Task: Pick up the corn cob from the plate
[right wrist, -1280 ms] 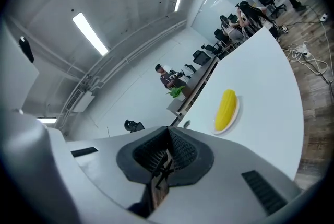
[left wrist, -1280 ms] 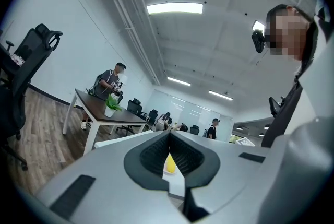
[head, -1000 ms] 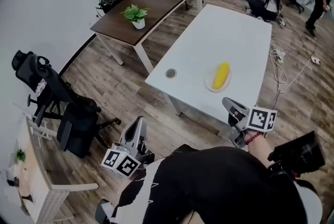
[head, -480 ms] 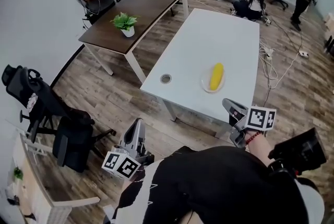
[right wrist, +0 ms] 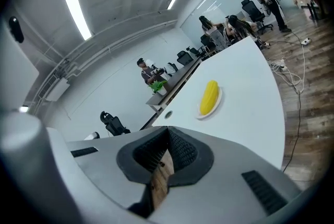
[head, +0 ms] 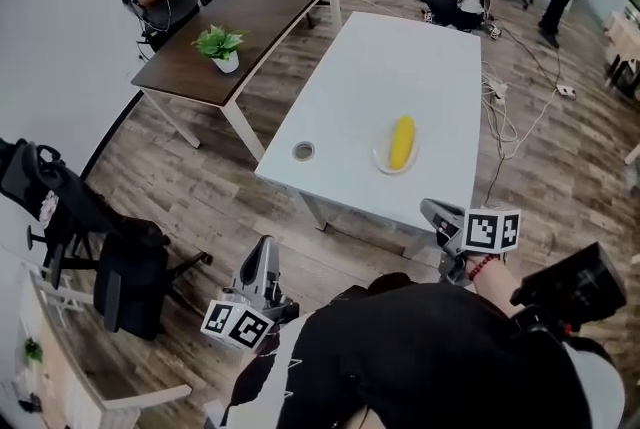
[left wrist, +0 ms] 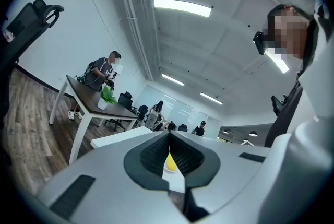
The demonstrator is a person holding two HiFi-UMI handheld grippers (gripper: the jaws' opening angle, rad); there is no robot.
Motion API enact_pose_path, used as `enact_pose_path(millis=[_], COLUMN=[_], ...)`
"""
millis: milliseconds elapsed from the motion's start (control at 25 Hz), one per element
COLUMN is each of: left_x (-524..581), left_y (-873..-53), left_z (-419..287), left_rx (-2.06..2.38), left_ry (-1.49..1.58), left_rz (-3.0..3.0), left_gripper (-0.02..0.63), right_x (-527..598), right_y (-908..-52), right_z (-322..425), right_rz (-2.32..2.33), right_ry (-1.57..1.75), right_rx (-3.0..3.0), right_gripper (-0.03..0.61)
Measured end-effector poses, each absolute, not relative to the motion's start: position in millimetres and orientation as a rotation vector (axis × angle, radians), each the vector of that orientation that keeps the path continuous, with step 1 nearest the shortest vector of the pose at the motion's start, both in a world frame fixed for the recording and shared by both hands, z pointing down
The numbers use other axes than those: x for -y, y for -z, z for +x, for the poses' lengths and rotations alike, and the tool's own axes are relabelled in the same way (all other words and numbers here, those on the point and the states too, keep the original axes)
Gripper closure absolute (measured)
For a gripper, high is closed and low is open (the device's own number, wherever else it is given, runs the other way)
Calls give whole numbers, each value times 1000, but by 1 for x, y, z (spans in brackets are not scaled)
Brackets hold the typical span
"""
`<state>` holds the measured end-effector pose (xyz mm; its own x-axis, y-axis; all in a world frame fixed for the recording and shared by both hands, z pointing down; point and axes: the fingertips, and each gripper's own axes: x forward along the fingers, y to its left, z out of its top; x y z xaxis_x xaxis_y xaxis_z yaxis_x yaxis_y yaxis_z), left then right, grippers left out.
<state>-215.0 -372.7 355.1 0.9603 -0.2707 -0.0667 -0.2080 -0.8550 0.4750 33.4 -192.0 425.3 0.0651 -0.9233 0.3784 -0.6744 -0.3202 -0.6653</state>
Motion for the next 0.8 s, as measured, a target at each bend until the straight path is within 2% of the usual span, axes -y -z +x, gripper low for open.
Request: enact_pose_path(millis=[240, 520, 800], left_x=[367, 386, 400], left_y=[-356, -336, -354], left_z=[-197, -175, -139], left_rx=[330, 387, 375], left_ry=[140, 251, 186], left_rz=[2601, 2637, 2628], left_gripper=[600, 600, 600], right_x=[189, 211, 215], right_y=[-426, -422, -425], right_z=[66, 94, 140], right_rz=[-2202, -2177, -2184], right_ry=[1092, 1075, 1070], right_rx=[-1644, -1643, -1605], right_gripper=[563, 563, 563])
